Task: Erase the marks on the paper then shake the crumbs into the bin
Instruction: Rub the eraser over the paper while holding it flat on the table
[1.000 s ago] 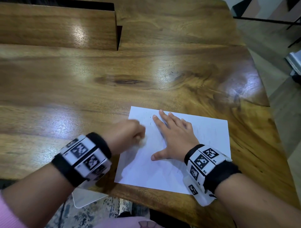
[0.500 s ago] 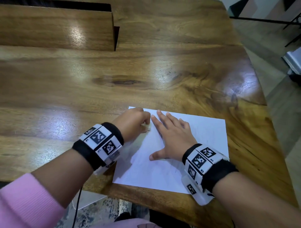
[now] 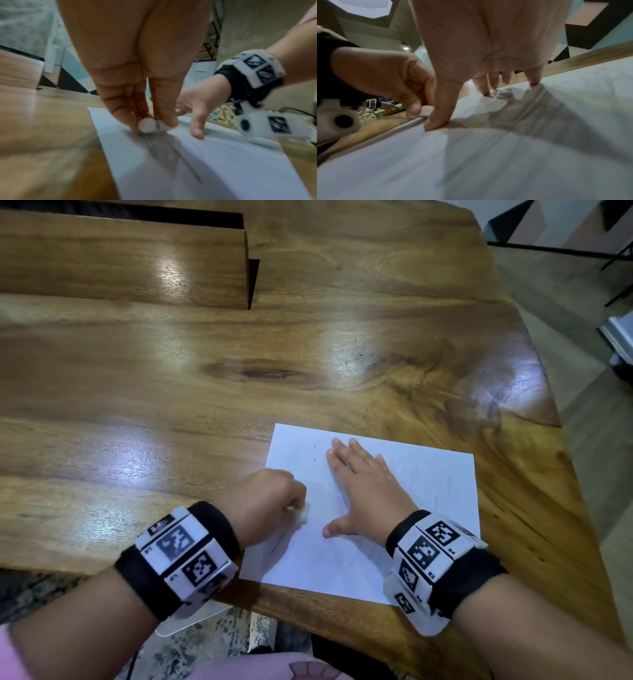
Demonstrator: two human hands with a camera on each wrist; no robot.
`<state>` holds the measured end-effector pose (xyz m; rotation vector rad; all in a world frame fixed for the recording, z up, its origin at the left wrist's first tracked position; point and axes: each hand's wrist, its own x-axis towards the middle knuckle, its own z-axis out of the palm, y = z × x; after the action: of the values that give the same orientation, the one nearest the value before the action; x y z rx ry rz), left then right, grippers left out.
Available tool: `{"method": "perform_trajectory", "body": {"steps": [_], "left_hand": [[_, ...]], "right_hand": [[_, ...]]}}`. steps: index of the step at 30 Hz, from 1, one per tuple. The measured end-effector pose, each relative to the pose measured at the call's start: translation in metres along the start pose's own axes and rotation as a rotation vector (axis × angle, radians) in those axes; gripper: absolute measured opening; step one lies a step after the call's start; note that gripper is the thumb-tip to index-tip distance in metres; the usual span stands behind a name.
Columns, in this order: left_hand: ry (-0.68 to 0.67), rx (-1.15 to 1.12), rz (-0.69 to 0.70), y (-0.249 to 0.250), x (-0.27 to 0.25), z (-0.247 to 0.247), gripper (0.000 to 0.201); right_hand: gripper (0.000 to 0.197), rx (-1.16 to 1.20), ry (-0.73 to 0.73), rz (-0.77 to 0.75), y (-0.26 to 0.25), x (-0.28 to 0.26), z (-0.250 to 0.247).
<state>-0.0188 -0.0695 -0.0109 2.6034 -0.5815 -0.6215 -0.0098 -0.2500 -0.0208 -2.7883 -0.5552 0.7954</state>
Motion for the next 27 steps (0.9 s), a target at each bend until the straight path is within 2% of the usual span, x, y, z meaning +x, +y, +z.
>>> {"method": "perform_trajectory", "body": {"steps": [2, 5, 8, 10, 14, 16, 18, 20, 21, 24, 25, 27], "left_hand": [[0.046, -0.035, -0.071, -0.002, 0.010, -0.011, 0.012], [0.143, -0.051, -0.106, -0.008, 0.033, -0.020, 0.022], [0.154, -0.047, -0.112, -0.006, 0.045, -0.019, 0.020], [0.116, -0.020, -0.066, -0.002, 0.038, -0.014, 0.013], [-0.142, 0.106, 0.080, 0.004, 0.010, -0.009, 0.009], [-0.105, 0.097, 0.071, 0.001, 0.014, -0.015, 0.009], [0.040, 0.060, 0.014, -0.006, 0.026, -0.020, 0.009], [0.101, 0.038, -0.020, -0.008, 0.032, -0.021, 0.010], [0.075, 0.048, -0.021, -0.007, 0.029, -0.021, 0.009], [-0.130, 0.093, 0.018, -0.004, 0.009, -0.016, 0.007], [-0.154, 0.088, 0.025, -0.005, 0.005, -0.015, 0.007], [-0.054, 0.043, 0.010, -0.008, 0.007, -0.015, 0.007]], "right_hand": [[0.120, -0.008, 0.001, -0.006, -0.002, -0.001, -0.001], [0.120, -0.034, 0.003, -0.008, -0.003, -0.001, -0.002], [0.120, -0.054, 0.013, -0.008, -0.002, -0.001, -0.003], [0.120, -0.052, 0.011, -0.006, -0.002, -0.001, -0.002], [0.120, -0.049, 0.011, -0.009, -0.002, -0.001, -0.001], [0.120, -0.050, 0.016, -0.014, -0.002, -0.001, -0.001], [0.120, -0.058, 0.020, -0.016, -0.001, -0.001, -0.002], [0.122, -0.064, 0.024, -0.012, -0.001, -0.001, -0.001], [0.123, -0.069, 0.024, -0.011, -0.002, -0.001, -0.001], [0.124, -0.082, 0.025, -0.008, -0.003, -0.001, 0.000], [0.124, -0.088, 0.025, -0.008, -0.003, -0.001, 0.000], [0.124, -0.101, 0.023, -0.013, -0.003, -0.002, 0.001]]}}
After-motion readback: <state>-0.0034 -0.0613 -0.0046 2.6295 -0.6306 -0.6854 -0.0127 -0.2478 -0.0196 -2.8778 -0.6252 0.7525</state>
